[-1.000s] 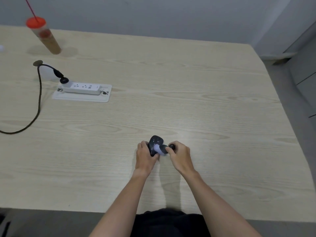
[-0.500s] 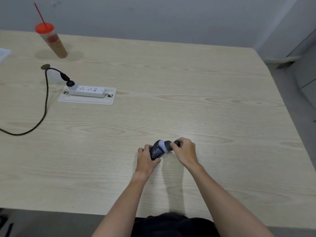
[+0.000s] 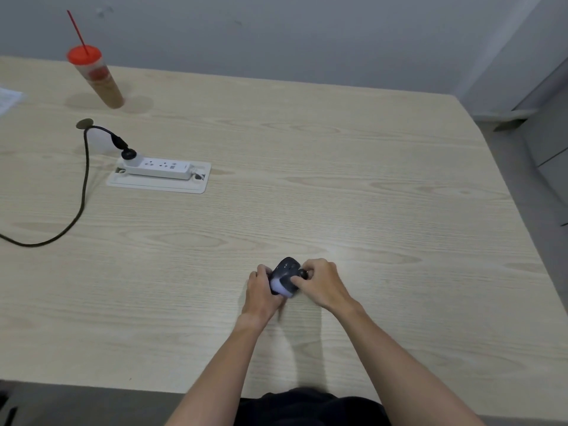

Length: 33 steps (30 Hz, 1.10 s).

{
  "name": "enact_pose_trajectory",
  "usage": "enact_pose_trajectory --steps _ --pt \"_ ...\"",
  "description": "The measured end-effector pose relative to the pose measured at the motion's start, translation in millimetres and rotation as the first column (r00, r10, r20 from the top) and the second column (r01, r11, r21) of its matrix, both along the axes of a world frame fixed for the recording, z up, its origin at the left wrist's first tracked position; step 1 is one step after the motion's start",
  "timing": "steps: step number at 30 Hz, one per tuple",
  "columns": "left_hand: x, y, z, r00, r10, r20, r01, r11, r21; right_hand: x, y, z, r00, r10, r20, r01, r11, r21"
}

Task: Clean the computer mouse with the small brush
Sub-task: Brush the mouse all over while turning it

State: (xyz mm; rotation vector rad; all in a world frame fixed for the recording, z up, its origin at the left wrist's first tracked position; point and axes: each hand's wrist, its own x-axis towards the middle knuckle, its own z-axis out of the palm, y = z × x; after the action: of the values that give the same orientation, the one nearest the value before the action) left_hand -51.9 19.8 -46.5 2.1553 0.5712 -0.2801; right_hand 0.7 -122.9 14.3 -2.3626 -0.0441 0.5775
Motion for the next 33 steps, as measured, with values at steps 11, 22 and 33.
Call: enact_pose_trajectory --steps 11,22,33 --pt "4 3 -4 1.000 -0.003 -0.023 0.003 0.999 -0.032 3 0 0 0.999 0.043 -0.006 -0.043 0.999 0.010" --pt "4 4 -5 1.000 -0.020 -0.015 0.019 0.999 -0.031 2 2 -2 0.999 0.020 0.033 -0.019 1.000 -0.022" --pt "4 5 -1 0.999 -0.028 -0.038 0.026 0.999 -0.027 12 -2 -7 0.998 -0.068 0.015 0.067 0.996 0.052"
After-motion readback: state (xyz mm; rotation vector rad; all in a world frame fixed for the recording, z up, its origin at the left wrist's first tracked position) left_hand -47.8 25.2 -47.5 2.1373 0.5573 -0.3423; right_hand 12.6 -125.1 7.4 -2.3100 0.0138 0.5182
